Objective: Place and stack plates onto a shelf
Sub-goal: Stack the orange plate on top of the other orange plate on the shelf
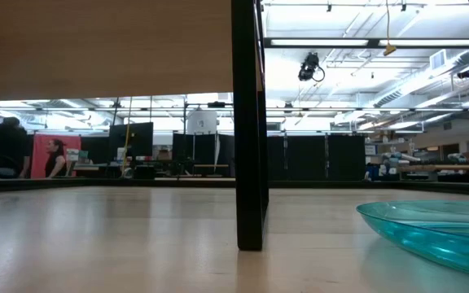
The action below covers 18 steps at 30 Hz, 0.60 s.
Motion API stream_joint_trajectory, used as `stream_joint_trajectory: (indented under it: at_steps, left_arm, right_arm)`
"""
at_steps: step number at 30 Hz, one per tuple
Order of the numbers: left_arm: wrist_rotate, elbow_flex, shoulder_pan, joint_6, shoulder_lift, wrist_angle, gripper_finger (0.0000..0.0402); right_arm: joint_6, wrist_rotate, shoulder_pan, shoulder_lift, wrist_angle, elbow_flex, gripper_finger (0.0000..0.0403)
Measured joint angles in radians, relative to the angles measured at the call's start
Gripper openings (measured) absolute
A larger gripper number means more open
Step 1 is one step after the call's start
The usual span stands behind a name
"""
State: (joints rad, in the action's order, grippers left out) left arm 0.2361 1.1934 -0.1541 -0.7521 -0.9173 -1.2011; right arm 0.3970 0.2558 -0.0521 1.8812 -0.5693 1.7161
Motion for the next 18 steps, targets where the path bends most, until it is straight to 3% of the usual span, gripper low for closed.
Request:
stream_joint_trajectory:
  at_steps: [8, 14, 18]
  left_arm:
    - [0.000, 0.000, 0.000, 0.000, 0.000, 0.000, 0.0172]
    - [0.000, 0.001, 0.000, 0.000, 0.000, 0.000, 0.0172]
    - [0.025, 0.001, -0.001, 0.003, 0.000, 0.001, 0.0172]
  right_arm:
    - [0.000, 0.009, 0.001, 0.000, -0.001, 0.000, 0.0154]
    - [0.000, 0.128, 0.028, -0.019, -0.041, 0.000, 0.0155]
    - [-0.008, 0.122, 0.032, -0.050, -0.111, -0.001, 0.0154]
